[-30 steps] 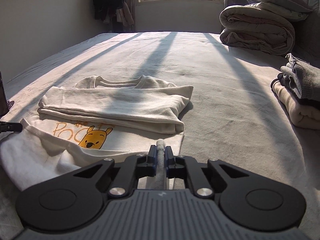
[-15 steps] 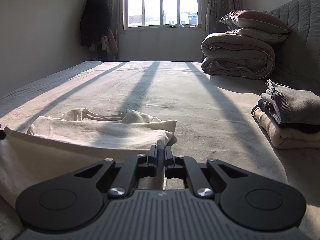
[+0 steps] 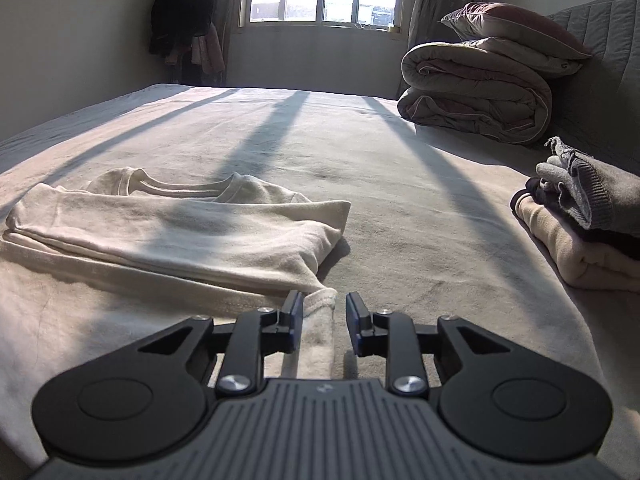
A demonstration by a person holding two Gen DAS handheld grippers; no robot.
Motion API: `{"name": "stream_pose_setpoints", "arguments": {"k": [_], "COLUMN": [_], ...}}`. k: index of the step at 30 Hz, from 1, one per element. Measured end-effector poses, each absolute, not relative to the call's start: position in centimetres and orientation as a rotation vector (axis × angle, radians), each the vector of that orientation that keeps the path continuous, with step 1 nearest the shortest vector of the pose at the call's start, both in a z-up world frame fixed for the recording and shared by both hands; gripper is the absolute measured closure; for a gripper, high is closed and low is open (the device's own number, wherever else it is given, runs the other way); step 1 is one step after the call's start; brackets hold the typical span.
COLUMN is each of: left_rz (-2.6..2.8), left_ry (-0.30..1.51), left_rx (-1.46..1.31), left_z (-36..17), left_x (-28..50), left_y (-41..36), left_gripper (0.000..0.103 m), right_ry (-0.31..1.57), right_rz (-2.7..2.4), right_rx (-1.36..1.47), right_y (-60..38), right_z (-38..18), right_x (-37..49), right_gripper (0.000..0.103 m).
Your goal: Fold clothes
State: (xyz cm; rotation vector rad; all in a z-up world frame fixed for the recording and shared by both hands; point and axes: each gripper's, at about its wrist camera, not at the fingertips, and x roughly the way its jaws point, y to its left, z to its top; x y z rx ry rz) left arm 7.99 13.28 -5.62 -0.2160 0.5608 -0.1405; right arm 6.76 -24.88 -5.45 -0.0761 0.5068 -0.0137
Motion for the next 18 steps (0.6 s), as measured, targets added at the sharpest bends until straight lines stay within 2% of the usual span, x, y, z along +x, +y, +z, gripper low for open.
{"name": "stream_pose_setpoints", "arguments": {"k": [4,12,14,15,16,18], "left_rz": [-0.170,-0.159,-0.159,-0.162,-0.170,-0.170], "left_ry": [0.505,0.662,0.659,0.652,0.643,0.611], "left_rx": [-0.218,-0.250,-0.257,-0.261,-0.266,-0.260], "left_z": [-4.6,-6.6,-6.7,-6.6,-6.5,-6.2], "left_x": [7.3,9.0,9.1,9.1,9.0,8.9], "left_y": [13.2,13.1,13.0,12.9,12.8,12.6], "left_gripper": [0.087,0.079,0.080,0.085,0.094,0.095], "right_ry": [0.454,0.589,0.606,0.606,0.608,0.617], "right_rz": [0.001,-0.023,-0.017,-0.006,0.001,0.002], "right_rx": [-0.095,-0.028,0.071,0.113,0.144,0.166], "right_y": [-24.2,-24.9,-26.0,-26.4,-26.7,-27.0], "right_z": [-4.3,-5.7,-5.9,-5.9,-5.8,-5.7], "right_x": [6.0,6.6,6.5,6.4,6.3,6.2], "right_gripper": [0.063,0.063,0.070,0.088,0.096,0.098]}}
